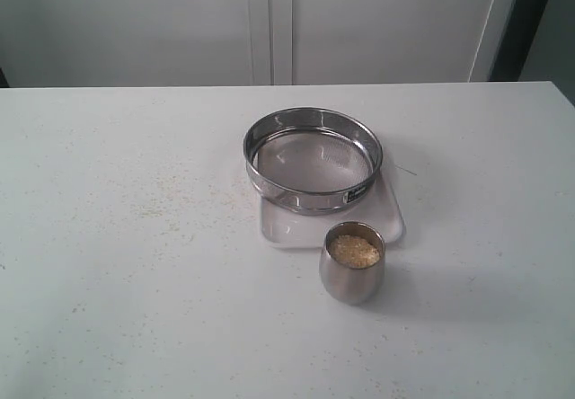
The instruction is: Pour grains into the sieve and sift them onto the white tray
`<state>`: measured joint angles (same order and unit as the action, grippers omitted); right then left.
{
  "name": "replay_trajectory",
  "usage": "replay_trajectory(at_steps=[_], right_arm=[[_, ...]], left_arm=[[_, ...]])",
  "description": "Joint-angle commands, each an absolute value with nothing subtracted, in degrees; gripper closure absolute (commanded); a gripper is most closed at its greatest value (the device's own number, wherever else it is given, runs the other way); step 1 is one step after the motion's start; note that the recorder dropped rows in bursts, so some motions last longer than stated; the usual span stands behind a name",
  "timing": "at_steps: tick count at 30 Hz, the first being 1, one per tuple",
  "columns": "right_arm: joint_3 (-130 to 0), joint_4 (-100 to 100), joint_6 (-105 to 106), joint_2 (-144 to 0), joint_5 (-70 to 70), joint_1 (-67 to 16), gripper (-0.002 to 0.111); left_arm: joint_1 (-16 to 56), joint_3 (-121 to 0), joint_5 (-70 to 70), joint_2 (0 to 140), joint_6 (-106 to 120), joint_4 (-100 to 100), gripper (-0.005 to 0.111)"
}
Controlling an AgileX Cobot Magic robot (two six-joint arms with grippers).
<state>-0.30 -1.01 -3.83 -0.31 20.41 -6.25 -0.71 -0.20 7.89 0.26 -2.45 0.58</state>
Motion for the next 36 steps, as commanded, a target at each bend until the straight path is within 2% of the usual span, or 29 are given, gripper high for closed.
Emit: replay_trajectory(at_steps=[1, 9, 24, 36], right_arm=[[0.0, -1.1, -3.7, 0.0, 19.5, -5.6, 0.108], [0.0, -1.1, -3.7, 0.0, 19.5, -5.6, 0.108], [0.0, -1.1, -3.7, 0.0, 19.5, -5.6, 0.108], [0.0, -1.1, -3.7, 0.0, 19.5, -5.6, 0.108]], left_arm=[[-0.8, 0.0, 4.2, 0.0, -2.7, 0.8, 0.107], [-0.8, 0.0, 1.1, 0.0, -2.6, 0.8, 0.107], [-0.8, 0.0, -30.9, 0.0, -2.7, 0.8, 0.107], [-0.8, 0.0, -34.8, 0.0, -2.7, 0.8, 0.107]])
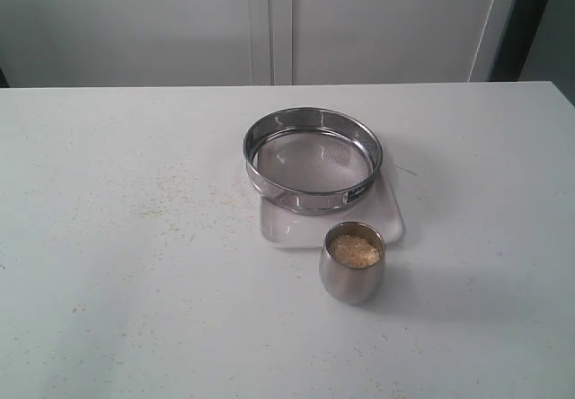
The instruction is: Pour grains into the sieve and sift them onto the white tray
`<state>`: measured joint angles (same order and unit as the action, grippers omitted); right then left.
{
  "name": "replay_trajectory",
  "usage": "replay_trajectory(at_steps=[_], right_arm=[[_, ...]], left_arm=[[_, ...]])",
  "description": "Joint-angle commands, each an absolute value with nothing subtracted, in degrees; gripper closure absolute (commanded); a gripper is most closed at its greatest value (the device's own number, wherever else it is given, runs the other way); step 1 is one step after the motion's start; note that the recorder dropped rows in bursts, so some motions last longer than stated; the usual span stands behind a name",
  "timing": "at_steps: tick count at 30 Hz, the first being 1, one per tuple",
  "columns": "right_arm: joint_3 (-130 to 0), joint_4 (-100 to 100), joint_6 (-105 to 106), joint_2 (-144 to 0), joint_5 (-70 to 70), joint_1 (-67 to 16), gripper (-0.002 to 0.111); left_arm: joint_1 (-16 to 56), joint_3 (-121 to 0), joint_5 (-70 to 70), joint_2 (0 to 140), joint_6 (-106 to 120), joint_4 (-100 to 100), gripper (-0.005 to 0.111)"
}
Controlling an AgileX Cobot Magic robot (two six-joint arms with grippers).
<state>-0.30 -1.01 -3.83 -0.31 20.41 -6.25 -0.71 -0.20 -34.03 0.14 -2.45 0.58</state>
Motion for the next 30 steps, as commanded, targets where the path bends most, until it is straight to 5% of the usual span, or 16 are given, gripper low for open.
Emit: replay_trajectory(at_steps=[1, 16, 30], right_arm=[[0.0, -1.1, -3.7, 0.0, 19.5, -5.6, 0.108], [0.0, -1.1, -3.7, 0.0, 19.5, -5.6, 0.108], [0.0, -1.1, -3.7, 0.0, 19.5, -5.6, 0.108]], left_arm=[[-0.8, 0.0, -34.6, 0.0, -2.7, 0.8, 0.107], [-0.8, -20.7, -29.1, 31.2, -11.3, -11.3, 0.107], [-0.8, -23.4, -40.8, 51.1, -33.9, -34.0, 0.107]])
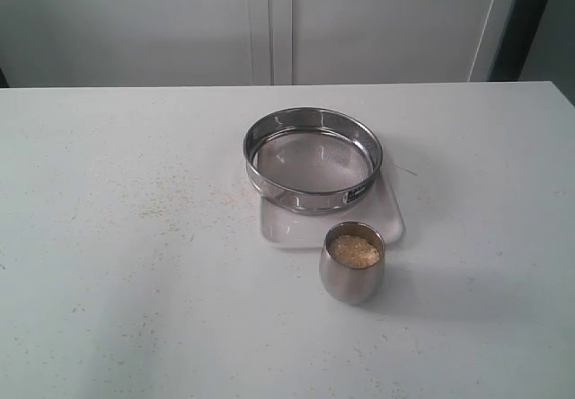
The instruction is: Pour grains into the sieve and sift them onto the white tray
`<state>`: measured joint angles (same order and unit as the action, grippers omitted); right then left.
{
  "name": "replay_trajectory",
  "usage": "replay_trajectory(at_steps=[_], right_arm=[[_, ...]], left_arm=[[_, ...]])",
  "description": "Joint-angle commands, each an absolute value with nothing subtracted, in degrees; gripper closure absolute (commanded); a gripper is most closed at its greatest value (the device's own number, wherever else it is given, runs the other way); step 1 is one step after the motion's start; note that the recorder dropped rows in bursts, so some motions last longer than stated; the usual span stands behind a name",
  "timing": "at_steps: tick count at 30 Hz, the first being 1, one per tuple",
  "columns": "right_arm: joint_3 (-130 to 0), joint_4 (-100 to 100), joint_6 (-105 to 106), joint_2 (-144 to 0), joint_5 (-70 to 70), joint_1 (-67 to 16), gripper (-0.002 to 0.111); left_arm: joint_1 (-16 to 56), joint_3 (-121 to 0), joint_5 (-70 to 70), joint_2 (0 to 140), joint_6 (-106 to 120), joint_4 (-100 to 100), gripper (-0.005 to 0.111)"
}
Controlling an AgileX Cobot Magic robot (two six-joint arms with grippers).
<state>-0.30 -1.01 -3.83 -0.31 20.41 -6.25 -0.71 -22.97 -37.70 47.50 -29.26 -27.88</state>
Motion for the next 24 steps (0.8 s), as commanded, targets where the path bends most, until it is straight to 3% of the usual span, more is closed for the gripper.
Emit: replay_trajectory(at_steps=[1, 24], right_arm=[[0.0, -1.1, -3.7, 0.0, 19.5, -5.6, 0.108], [0.0, -1.1, -3.7, 0.0, 19.5, -5.6, 0.108]], left_arm=[[-0.8, -23.4, -41.9, 52.2, -34.8, -35.9, 0.107], [9.3, -23.4, -48.0, 73.2, -38.5, -53.6, 0.107]])
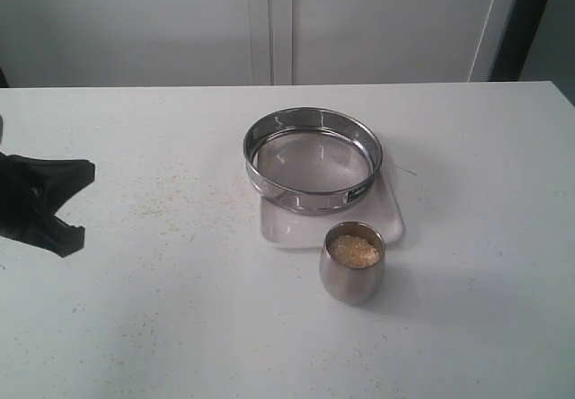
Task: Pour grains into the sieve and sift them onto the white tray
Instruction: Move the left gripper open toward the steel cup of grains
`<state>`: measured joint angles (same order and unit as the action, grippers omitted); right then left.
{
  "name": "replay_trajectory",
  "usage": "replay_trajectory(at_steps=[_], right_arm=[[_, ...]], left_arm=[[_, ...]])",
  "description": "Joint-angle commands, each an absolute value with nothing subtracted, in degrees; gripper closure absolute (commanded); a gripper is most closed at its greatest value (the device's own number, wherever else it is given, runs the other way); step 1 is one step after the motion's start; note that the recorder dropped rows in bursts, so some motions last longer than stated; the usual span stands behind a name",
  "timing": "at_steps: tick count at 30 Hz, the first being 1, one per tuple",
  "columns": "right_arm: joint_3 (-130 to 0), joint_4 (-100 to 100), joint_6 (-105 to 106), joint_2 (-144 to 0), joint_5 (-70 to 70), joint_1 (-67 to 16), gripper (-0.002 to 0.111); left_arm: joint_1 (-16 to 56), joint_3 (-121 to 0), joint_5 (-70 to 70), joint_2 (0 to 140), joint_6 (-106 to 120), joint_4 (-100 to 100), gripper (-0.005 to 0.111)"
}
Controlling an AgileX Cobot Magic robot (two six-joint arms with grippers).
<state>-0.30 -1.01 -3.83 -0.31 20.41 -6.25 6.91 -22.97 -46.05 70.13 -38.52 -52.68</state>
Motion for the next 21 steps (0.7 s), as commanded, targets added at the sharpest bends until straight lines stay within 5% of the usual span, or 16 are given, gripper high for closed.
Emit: replay_trajectory(at_steps=[1, 21], right_arm=[[0.0, -1.1, -3.7, 0.0, 19.5, -5.6, 0.108], [0.0, -1.1, -3.7, 0.0, 19.5, -5.6, 0.108]], left_arm=[[9.8, -23.4, -48.4, 74.0, -38.5, -53.6, 0.107], [21.7, -25.6, -62.1, 94.1, -22.2, -45.4, 0.107]])
